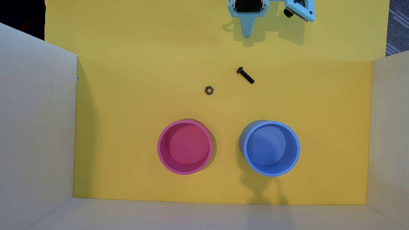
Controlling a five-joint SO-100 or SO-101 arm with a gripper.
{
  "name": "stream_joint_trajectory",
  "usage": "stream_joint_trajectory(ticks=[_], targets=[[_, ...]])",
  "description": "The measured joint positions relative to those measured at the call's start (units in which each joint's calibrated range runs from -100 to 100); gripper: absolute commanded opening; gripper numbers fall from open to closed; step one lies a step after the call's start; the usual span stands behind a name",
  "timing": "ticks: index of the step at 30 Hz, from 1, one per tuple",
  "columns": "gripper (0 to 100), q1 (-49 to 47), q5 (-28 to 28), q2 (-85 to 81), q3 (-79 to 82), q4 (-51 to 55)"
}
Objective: Pick up the bolt and place it in the pink box
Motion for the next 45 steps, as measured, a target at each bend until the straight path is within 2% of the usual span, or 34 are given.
stream_joint_trajectory(ticks=[33,36,41,45], targets=[[1,0.0,0.0,0.0,0.0,0.0],[1,0.58,0.34,0.0,-0.27,-2.91],[2,1.39,0.0,0.42,-8.92,-8.39],[2,-0.44,0.0,0.85,-15.77,-7.37]])
